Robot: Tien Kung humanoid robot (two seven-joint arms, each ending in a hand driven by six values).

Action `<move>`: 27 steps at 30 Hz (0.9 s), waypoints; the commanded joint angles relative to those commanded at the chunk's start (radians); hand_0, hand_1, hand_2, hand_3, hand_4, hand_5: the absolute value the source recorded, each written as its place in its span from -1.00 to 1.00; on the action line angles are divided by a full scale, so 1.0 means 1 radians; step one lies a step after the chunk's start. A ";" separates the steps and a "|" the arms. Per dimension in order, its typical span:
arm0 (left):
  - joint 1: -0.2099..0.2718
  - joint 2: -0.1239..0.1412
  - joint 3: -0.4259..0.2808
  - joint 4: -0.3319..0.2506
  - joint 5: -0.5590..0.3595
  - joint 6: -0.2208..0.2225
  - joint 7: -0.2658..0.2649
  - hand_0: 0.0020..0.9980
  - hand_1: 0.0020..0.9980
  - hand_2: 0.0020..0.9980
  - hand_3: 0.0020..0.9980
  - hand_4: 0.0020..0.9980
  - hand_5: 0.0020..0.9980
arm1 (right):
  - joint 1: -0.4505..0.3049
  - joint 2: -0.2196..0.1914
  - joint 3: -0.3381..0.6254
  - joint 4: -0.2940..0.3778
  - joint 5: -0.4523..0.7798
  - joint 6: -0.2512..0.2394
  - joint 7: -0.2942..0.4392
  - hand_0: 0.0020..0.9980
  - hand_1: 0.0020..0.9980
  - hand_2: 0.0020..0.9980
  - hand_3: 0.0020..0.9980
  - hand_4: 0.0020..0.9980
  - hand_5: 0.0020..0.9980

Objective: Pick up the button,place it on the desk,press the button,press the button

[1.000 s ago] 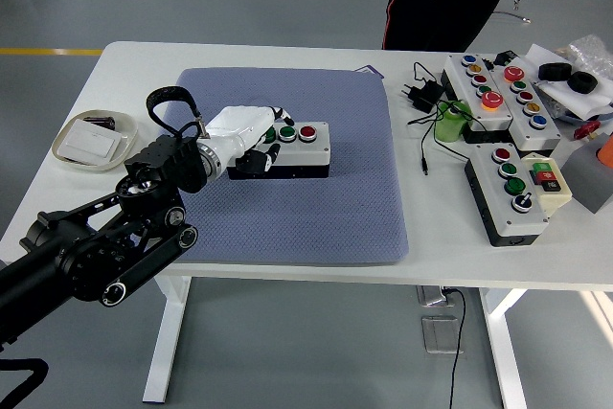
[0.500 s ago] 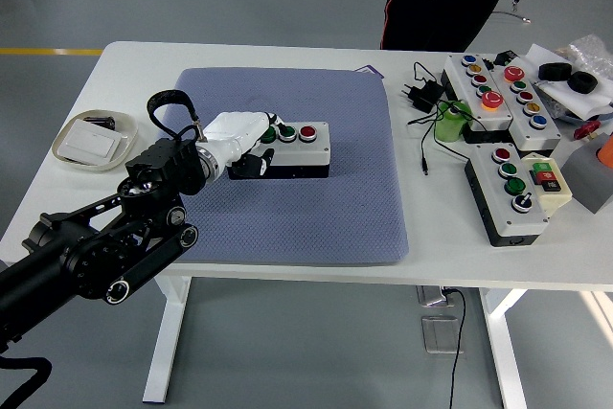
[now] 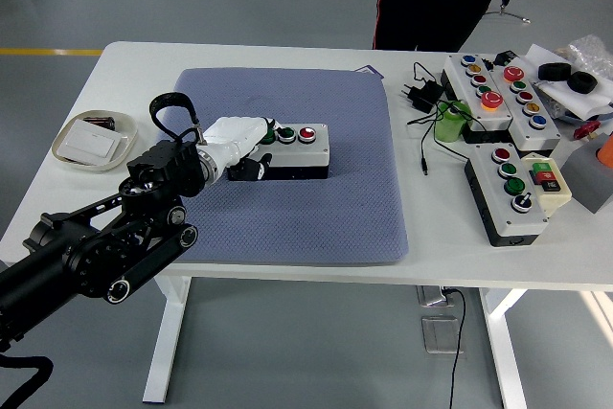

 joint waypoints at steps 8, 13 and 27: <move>-0.005 -0.015 -0.023 -0.002 0.023 0.091 0.013 -1.00 -1.00 -1.00 0.58 -0.11 -1.00 | 0.000 0.000 0.001 0.000 -0.001 0.000 0.000 0.29 0.01 0.10 0.19 -0.50 -0.29; -0.011 -0.038 -0.035 0.015 0.030 0.114 0.024 -1.00 -1.00 -1.00 0.57 -0.11 -1.00 | 0.001 0.000 0.000 0.000 0.001 0.000 0.000 0.29 0.02 0.10 0.19 -0.50 -0.29; -0.036 -0.084 -0.002 0.033 0.008 0.112 0.014 -1.00 -1.00 -1.00 0.55 -0.11 -1.00 | 0.002 -0.004 -0.006 0.000 0.002 0.000 0.000 0.29 0.02 0.10 0.19 -0.50 -0.29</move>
